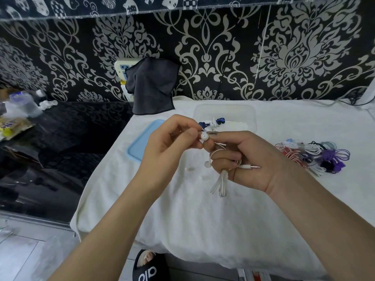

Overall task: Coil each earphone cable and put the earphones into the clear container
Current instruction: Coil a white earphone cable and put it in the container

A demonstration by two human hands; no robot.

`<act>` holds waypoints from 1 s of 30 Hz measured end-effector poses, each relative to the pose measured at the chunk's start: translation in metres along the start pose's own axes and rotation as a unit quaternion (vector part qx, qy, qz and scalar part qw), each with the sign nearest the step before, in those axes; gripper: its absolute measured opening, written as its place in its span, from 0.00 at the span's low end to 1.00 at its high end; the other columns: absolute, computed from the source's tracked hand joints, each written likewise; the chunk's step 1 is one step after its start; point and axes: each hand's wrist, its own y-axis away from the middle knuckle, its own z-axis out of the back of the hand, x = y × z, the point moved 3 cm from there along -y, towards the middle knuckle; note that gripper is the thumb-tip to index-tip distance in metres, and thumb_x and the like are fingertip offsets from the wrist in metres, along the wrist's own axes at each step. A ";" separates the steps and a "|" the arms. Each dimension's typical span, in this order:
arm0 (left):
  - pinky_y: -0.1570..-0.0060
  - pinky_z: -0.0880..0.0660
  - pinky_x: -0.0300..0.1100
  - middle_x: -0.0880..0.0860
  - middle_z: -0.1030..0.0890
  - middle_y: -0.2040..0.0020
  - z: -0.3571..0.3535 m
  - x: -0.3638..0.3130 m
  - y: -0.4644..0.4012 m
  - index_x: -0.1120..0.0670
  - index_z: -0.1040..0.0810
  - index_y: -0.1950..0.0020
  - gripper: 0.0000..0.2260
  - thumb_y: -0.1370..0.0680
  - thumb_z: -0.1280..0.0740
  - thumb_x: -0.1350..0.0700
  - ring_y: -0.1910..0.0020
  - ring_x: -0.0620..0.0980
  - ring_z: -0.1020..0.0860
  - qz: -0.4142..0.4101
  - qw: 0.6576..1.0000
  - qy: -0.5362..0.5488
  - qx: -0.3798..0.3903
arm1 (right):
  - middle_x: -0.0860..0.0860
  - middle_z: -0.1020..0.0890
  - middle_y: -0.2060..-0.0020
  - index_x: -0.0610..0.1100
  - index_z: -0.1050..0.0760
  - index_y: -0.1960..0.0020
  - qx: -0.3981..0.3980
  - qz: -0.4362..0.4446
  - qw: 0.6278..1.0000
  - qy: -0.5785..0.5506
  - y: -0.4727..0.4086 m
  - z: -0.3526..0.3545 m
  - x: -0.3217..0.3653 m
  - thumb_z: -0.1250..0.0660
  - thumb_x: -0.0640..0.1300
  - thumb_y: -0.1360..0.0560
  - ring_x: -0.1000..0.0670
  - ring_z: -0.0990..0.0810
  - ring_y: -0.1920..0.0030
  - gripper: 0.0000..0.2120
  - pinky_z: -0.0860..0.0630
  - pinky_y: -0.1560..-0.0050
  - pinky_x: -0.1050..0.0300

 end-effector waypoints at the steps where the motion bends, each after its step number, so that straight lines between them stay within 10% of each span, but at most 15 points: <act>1: 0.48 0.21 0.45 0.51 0.17 0.60 0.000 0.000 0.001 0.58 0.21 0.51 0.05 0.22 0.36 0.61 0.57 0.51 0.19 -0.002 1.000 -0.014 -0.006 | 0.48 0.21 0.64 0.38 0.25 0.45 -0.001 0.001 1.000 0.001 0.000 0.001 0.000 0.31 0.36 0.27 0.56 0.43 0.78 0.11 0.44 0.75 0.66; 15: 0.58 0.24 0.35 0.45 0.17 0.63 -0.002 0.009 0.000 0.59 0.22 0.53 0.05 0.18 0.35 0.64 0.63 0.48 0.21 0.018 0.993 -0.115 0.012 | 0.46 0.22 0.64 0.38 0.25 0.50 -0.044 0.022 0.998 0.024 -0.005 0.009 -0.001 0.35 0.34 0.23 0.57 0.40 0.79 0.03 0.42 0.77 0.66; 24: 0.54 0.23 0.46 0.54 0.18 0.56 0.006 0.018 -0.002 0.59 0.21 0.50 0.10 0.19 0.43 0.61 0.60 0.51 0.21 0.100 0.992 -0.081 -0.006 | 0.45 0.22 0.64 0.38 0.19 0.59 -0.070 0.021 0.997 -0.002 -0.005 0.008 0.000 0.36 0.32 0.24 0.57 0.41 0.78 0.08 0.46 0.74 0.66; 30: 0.51 0.20 0.45 0.48 0.17 0.59 -0.004 0.035 0.005 0.58 0.21 0.48 0.06 0.22 0.34 0.58 0.56 0.50 0.17 0.192 0.967 -0.108 0.129 | 0.44 0.23 0.64 0.38 0.23 0.46 -0.074 0.043 0.996 -0.039 -0.007 0.012 0.001 0.40 0.31 0.21 0.57 0.40 0.79 0.09 0.43 0.77 0.66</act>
